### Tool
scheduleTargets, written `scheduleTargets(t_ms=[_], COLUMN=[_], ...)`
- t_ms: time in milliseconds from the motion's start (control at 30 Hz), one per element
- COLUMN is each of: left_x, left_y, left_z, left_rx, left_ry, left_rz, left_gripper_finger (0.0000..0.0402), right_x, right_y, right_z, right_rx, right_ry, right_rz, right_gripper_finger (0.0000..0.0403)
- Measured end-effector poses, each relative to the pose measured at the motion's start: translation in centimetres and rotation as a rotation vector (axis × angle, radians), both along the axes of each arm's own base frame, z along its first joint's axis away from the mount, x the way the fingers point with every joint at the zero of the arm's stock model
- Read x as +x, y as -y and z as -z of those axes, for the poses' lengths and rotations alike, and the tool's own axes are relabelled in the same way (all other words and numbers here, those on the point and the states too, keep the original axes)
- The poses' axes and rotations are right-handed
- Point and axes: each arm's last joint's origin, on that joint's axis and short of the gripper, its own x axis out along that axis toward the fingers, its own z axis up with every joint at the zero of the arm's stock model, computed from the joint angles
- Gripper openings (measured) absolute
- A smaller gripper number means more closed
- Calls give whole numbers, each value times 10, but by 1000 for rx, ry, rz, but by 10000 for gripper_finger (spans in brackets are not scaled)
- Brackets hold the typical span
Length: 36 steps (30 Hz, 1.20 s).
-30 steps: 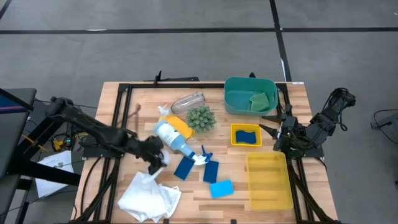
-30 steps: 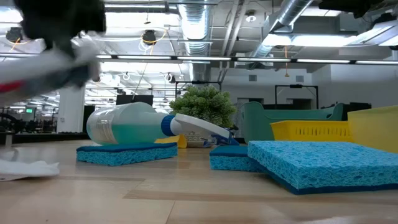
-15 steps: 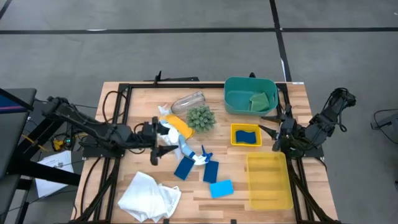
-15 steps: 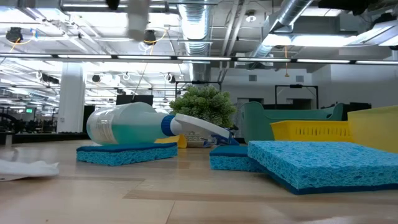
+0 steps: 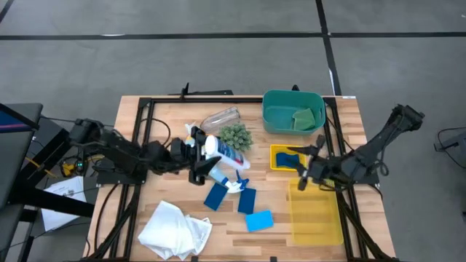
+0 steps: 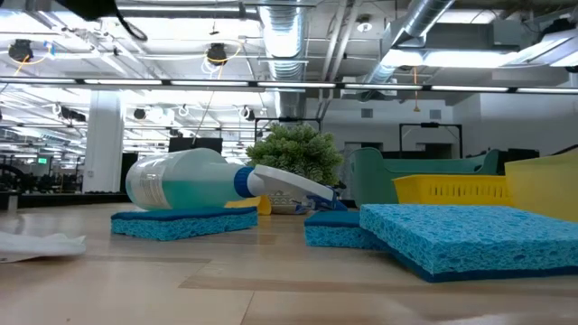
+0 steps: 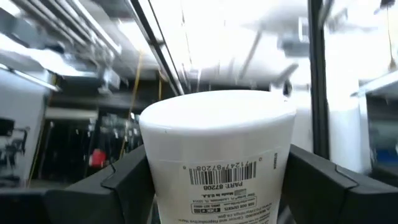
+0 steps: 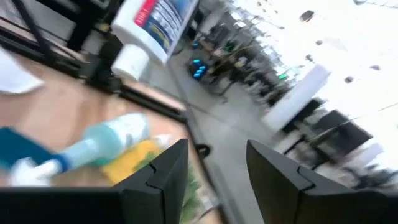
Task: Pick & Place Kitchen Items
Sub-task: Put the white bottle into the yellow bin
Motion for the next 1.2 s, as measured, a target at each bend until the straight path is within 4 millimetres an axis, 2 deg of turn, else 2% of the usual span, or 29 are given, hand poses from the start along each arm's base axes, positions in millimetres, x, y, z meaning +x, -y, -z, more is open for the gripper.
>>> scheduleTargets(t_ms=[167,433,567,833,1200], left_x=[10,16,19,21,22], left_y=[-15,-20,-19,-19,-18], left_z=[7,-10,-22,-40,-45], left_rx=[-80,-91,-61,-23,-11], left_ry=[103,170,216,272,278], left_rz=[23,42,69,71,93], left_gripper_finger=[279,278,277,277,279], right_x=[31,64,73,77,89], right_y=[-2,1,1,0,11], right_z=[-2,1,4,3,-14], right_rx=[-133,-270,-304,-331,-299], right_ry=[42,139,175,247,365], right_rz=[46,47,20,-24,-156], right_gripper_finger=[165,227,247,249,249])
